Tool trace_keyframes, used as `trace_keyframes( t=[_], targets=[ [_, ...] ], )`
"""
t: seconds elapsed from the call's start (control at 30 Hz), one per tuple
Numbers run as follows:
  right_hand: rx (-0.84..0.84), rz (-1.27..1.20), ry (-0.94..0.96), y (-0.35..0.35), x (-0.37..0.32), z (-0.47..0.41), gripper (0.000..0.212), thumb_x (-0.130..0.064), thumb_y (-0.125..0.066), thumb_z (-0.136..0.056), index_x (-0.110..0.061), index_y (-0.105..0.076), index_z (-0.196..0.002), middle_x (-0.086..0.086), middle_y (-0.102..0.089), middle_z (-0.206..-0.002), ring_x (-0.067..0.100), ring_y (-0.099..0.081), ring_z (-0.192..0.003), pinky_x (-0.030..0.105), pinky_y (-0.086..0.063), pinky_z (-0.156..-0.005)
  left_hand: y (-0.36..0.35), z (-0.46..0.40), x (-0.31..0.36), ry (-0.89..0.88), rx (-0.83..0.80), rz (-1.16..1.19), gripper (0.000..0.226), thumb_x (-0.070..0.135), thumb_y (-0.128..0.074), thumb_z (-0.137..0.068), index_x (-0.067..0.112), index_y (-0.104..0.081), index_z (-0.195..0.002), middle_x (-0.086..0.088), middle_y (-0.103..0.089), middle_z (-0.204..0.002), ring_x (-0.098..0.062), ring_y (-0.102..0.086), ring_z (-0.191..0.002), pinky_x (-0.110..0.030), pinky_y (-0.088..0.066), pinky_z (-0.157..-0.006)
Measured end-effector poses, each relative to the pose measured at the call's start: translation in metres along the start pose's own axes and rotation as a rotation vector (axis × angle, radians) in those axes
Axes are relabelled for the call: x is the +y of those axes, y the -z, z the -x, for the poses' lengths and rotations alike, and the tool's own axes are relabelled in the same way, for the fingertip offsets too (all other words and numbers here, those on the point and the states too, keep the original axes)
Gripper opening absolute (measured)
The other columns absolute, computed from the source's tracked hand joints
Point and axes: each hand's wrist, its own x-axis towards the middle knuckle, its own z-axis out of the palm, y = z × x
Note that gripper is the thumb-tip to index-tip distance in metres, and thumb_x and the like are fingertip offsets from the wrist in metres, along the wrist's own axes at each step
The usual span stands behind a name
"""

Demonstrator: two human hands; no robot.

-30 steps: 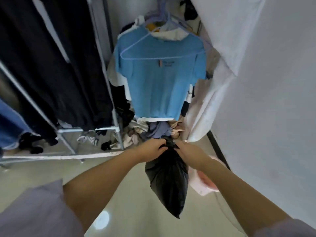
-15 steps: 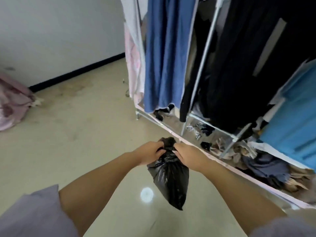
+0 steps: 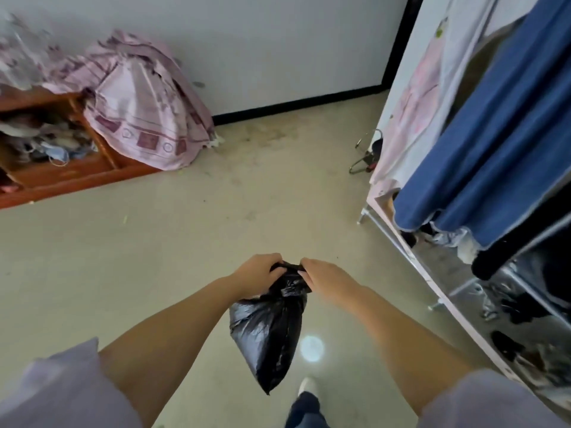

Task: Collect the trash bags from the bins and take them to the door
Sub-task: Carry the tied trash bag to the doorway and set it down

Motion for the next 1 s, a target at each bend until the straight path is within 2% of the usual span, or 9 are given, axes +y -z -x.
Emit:
trace_keyframes(
  t=[0.1,0.33,0.4,0.53,0.63,0.7,0.83,0.9,1.0],
  targets=[
    [-0.043,-0.016,0.040,-0.001,-0.001,-0.036,0.028,-0.028,-0.031,-0.102,-0.005,-0.046,-0.107,0.015,-0.059,-0.108,0.035,-0.058,-0.095,0.034,-0.036,-0.068,0.010,-0.020,-0.022,0.065,-0.018,-0.005,0.019,0.026,-0.044,-0.097,0.012,-0.049,-0.085,-0.005,-0.056,-0.081,-0.023,-0.052,-0.078,-0.030,-0.036,-0.067],
    [-0.137,-0.061,0.106,0.020,0.048,-0.126,0.035,-0.038,-0.029,-0.101,-0.007,-0.046,-0.105,0.011,-0.059,-0.101,0.025,-0.047,-0.076,0.034,-0.036,-0.067,0.036,-0.107,-0.041,0.131,-0.067,0.042,0.019,0.025,-0.043,-0.097,0.013,-0.049,-0.084,-0.003,-0.055,-0.080,-0.021,-0.049,-0.076,-0.032,-0.037,-0.067],
    [-0.161,-0.051,0.114,0.032,0.070,-0.157,0.036,-0.037,-0.027,-0.102,-0.007,-0.046,-0.106,0.012,-0.060,-0.102,0.024,-0.049,-0.077,0.035,-0.038,-0.068,0.044,-0.140,-0.042,0.147,-0.073,0.056,0.019,0.026,-0.043,-0.097,0.013,-0.049,-0.084,0.000,-0.053,-0.077,-0.021,-0.049,-0.076,-0.030,-0.037,-0.065],
    [-0.189,-0.025,0.124,0.060,0.109,-0.219,0.036,-0.035,-0.027,-0.102,-0.007,-0.047,-0.112,0.012,-0.061,-0.108,0.032,-0.059,-0.093,0.038,-0.043,-0.074,0.066,-0.207,-0.039,0.150,-0.070,0.082,0.019,0.025,-0.043,-0.098,0.014,-0.047,-0.084,0.007,-0.047,-0.070,-0.020,-0.048,-0.075,-0.024,-0.033,-0.057],
    [-0.201,-0.006,0.131,0.082,0.131,-0.269,0.035,-0.034,-0.028,-0.102,-0.007,-0.047,-0.114,0.013,-0.061,-0.109,0.033,-0.059,-0.094,0.041,-0.046,-0.077,0.090,-0.258,-0.045,0.133,-0.089,0.077,0.016,0.023,-0.042,-0.099,0.013,-0.055,-0.098,-0.003,-0.058,-0.087,-0.023,-0.053,-0.082,-0.027,-0.036,-0.067],
    [-0.205,0.009,0.137,0.096,0.144,-0.307,0.034,-0.033,-0.029,-0.102,-0.008,-0.047,-0.113,0.013,-0.061,-0.106,0.032,-0.060,-0.091,0.043,-0.049,-0.078,0.107,-0.296,-0.058,0.122,-0.091,0.077,0.023,0.022,-0.043,-0.098,0.010,-0.057,-0.111,-0.009,-0.065,-0.103,-0.026,-0.058,-0.091,-0.029,-0.040,-0.073],
    [-0.198,0.032,0.105,0.123,0.167,-0.402,0.034,-0.032,-0.028,-0.102,-0.007,-0.047,-0.114,0.013,-0.061,-0.107,0.032,-0.060,-0.092,0.042,-0.049,-0.078,0.150,-0.383,-0.094,0.071,-0.084,0.062,0.028,0.024,-0.043,-0.098,0.012,-0.057,-0.119,-0.008,-0.066,-0.111,-0.025,-0.059,-0.098,-0.032,-0.044,-0.081],
    [-0.169,0.039,0.083,0.138,0.176,-0.453,0.034,-0.033,-0.028,-0.102,-0.006,-0.047,-0.112,0.013,-0.060,-0.106,0.032,-0.060,-0.091,0.039,-0.047,-0.074,0.178,-0.427,-0.111,0.041,-0.085,0.065,0.025,0.023,-0.043,-0.098,0.010,-0.058,-0.113,-0.003,-0.063,-0.101,-0.023,-0.056,-0.091,-0.028,-0.040,-0.075],
    [-0.121,0.020,0.026,0.168,0.184,-0.520,0.034,-0.033,-0.028,-0.102,-0.007,-0.047,-0.112,0.013,-0.060,-0.105,0.032,-0.059,-0.091,0.034,-0.040,-0.069,0.230,-0.490,-0.132,-0.010,-0.119,0.042,0.016,0.022,-0.042,-0.099,0.013,-0.052,-0.092,0.000,-0.052,-0.085,-0.018,-0.047,-0.079,-0.026,-0.032,-0.069]
  ],
)
